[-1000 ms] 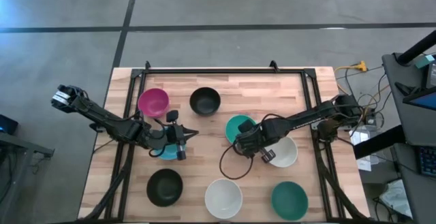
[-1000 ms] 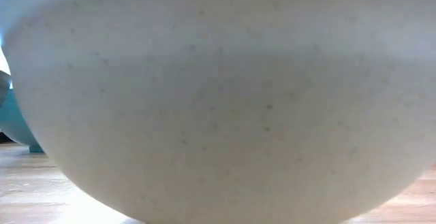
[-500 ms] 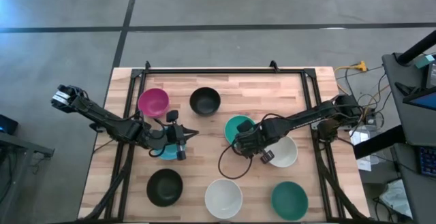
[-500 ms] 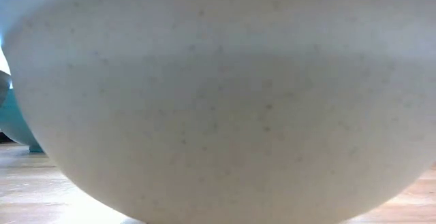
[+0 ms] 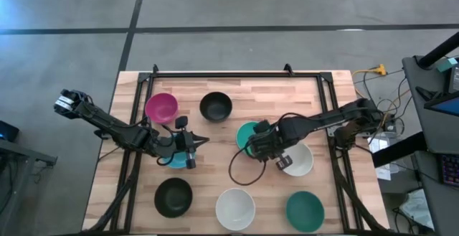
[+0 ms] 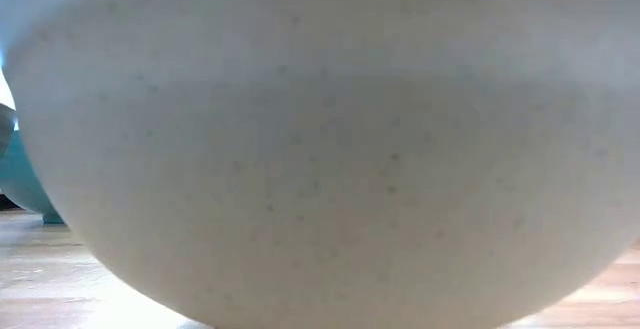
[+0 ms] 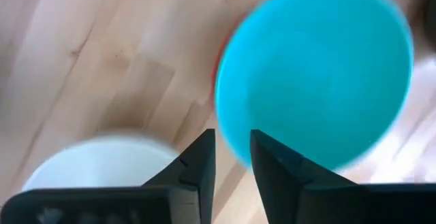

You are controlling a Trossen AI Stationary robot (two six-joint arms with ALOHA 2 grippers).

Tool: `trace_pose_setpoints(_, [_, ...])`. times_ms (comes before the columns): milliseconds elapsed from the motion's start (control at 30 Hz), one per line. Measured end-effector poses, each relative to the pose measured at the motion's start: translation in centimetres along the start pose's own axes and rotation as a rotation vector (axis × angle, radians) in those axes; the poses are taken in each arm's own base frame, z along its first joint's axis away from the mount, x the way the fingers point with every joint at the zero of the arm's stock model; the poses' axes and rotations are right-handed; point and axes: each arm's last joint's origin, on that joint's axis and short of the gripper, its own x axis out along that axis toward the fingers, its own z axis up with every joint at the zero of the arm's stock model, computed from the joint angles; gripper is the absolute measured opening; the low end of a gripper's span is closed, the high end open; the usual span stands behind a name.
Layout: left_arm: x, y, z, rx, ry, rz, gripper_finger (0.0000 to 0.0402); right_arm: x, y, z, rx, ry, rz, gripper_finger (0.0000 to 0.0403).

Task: Nest bowls inside each other
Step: Stack the top white bowl on the blue bowl

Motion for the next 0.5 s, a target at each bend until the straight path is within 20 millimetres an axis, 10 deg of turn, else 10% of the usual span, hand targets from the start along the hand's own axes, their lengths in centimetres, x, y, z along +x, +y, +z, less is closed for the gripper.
trace_pose_setpoints(500, [0.0,-0.2,-0.2,-0.028,0.011,-0.054,0.0000,-3.1,3.6,-12.2,0.387,-0.173,-0.020,0.0080])
